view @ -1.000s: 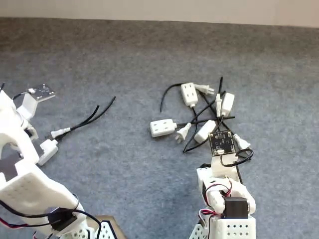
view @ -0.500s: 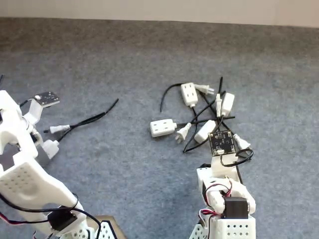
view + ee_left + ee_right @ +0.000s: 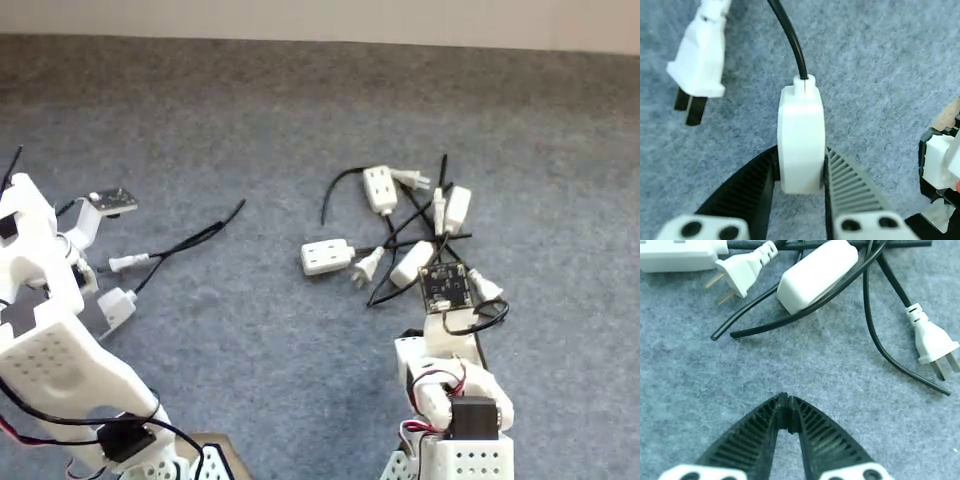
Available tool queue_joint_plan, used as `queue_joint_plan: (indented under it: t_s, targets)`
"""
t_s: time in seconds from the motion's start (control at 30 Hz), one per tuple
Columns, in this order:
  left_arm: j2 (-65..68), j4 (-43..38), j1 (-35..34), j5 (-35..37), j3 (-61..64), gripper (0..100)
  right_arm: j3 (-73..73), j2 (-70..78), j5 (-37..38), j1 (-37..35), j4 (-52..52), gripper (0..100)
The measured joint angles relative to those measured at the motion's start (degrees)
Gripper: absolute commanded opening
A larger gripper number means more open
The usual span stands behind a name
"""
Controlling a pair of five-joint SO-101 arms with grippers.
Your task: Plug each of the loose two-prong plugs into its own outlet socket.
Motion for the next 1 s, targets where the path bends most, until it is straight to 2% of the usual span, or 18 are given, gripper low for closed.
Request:
queue_joint_plan:
  t_s: [0.13, 0.47, 0.6, 0.73, 0.83, 0.93, 1.0]
  targets:
    - [-4.48, 0.0, 0.0, 0.0, -2.29, 1, 0.0, 0.0, 0.0, 0.0, 0.0, 0.8]
    - [-26.73, 0.26, 1.05, 0.0, -2.64, 1, 0.0, 0.0, 0.0, 0.0, 0.0, 0.8]
    - [-31.21, 0.44, 4.66, 0.0, -1.76, 1, 0.0, 0.0, 0.0, 0.0, 0.0, 0.8]
    - [-35.43, 0.09, 11.69, 2.46, 2.9, 1, 0.0, 0.0, 0.0, 0.0, 0.0, 0.8]
    - [-38.51, -6.86, 18.46, 10.64, 8.53, 1, 0.0, 0.0, 0.0, 0.0, 0.0, 0.8]
    - [-41.67, -19.6, 23.82, 18.81, 16.62, 1, 0.0, 0.0, 0.0, 0.0, 0.0, 0.8]
    - [-44.22, -29.8, 25.67, 20.4, 24.09, 1, 0.0, 0.0, 0.0, 0.0, 0.0, 0.8]
